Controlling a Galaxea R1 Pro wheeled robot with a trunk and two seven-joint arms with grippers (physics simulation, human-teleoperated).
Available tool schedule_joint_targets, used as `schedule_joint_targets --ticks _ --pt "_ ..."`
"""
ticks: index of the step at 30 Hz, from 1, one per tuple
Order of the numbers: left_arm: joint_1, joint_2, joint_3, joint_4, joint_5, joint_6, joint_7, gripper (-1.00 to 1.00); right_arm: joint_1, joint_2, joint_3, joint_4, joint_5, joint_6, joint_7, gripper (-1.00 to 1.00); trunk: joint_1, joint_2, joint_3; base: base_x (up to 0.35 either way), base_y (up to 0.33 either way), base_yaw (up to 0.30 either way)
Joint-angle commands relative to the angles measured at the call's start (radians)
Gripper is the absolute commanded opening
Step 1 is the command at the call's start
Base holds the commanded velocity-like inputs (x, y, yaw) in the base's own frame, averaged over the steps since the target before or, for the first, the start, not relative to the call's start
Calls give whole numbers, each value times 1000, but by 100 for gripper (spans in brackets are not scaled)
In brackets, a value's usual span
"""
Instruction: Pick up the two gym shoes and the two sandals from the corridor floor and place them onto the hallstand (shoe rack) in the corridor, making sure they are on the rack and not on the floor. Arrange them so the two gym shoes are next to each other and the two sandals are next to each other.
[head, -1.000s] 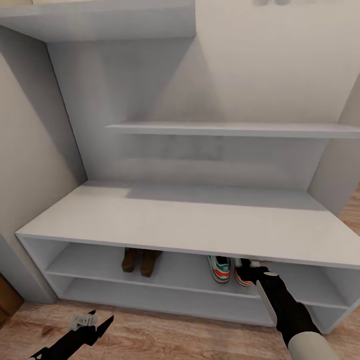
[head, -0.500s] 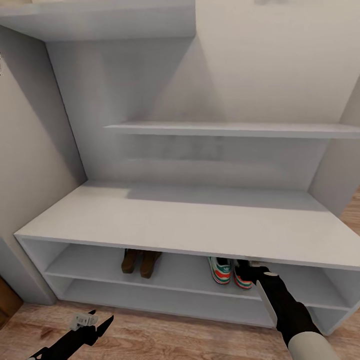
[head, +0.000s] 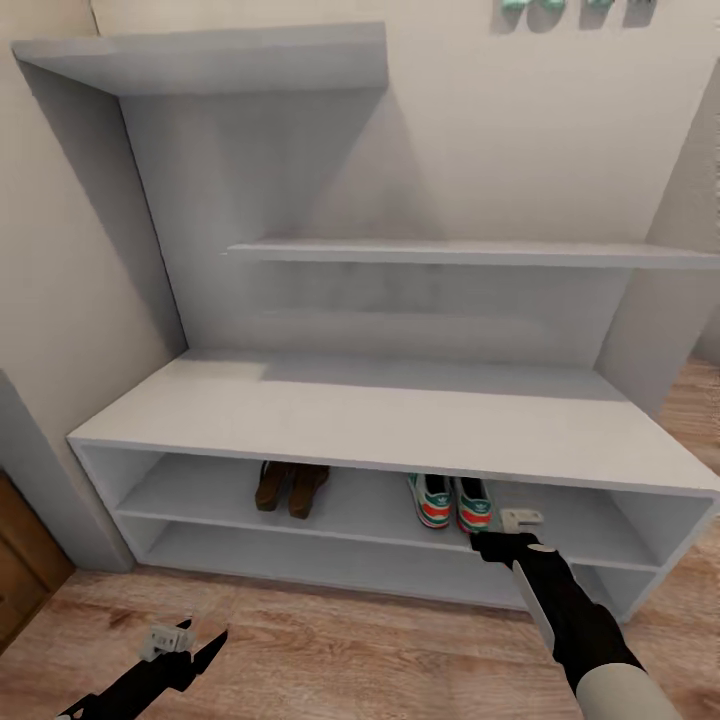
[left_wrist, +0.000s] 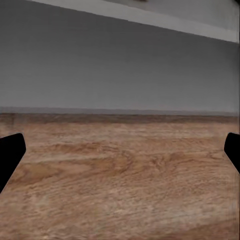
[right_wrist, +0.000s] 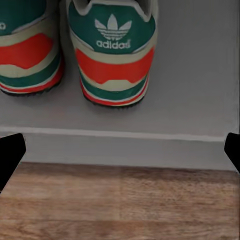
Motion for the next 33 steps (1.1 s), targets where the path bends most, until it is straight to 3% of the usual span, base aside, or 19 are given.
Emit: schedule_joint_targets --ticks 1,15,30,32,33 --pt "-1 0 2 1 4 0 -6 100 0 0 0 -1 -2 5 -2 100 -1 0 -1 -332 0 0" --pt "-1 0 3 1 3 0 -5 100 0 0 1 -1 -2 6 -2 100 -1 0 -1 -336 -10 0" --pt "-1 1 15 6 7 -2 -1 100 2 -2 3 15 0 1 -2 100 -1 0 -1 -337 -115 0" --pt "-1 1 16 6 8 -2 0 100 3 -2 3 26 0 -1 -2 100 -1 0 -1 -337 -129 0" --pt "-1 1 16 6 11 -4 40 100 5 -3 3 134 0 -63 -1 100 -1 0 -1 -104 -38 0"
